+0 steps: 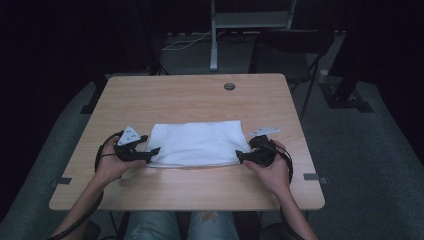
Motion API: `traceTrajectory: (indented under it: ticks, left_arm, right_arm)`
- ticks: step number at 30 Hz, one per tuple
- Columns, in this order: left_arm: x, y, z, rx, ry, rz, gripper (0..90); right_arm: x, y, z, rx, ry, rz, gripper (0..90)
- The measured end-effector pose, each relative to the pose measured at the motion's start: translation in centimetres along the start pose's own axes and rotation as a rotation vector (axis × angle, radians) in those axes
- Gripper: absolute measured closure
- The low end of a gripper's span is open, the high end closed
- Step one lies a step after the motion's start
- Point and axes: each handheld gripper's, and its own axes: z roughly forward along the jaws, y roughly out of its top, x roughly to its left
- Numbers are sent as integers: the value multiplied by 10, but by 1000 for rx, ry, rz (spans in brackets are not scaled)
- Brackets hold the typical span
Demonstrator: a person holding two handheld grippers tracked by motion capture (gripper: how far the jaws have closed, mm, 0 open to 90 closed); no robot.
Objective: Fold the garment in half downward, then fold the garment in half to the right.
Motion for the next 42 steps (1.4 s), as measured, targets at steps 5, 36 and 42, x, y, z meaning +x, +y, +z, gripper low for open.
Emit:
traceTrajectory:
  ticks: [5, 36, 42]
  left_arm:
    - [2, 3, -5, -19, 9, -5, 311]
    - [24, 19, -2, -38, 62, -19, 311]
    - [34, 36, 26, -21, 89, -22, 311]
  right_arm:
    - [-5, -1, -5, -13, -6, 7, 221]
    - [8, 16, -5, -29, 14, -26, 207]
    - [9, 17, -4, -29, 20, -32, 203]
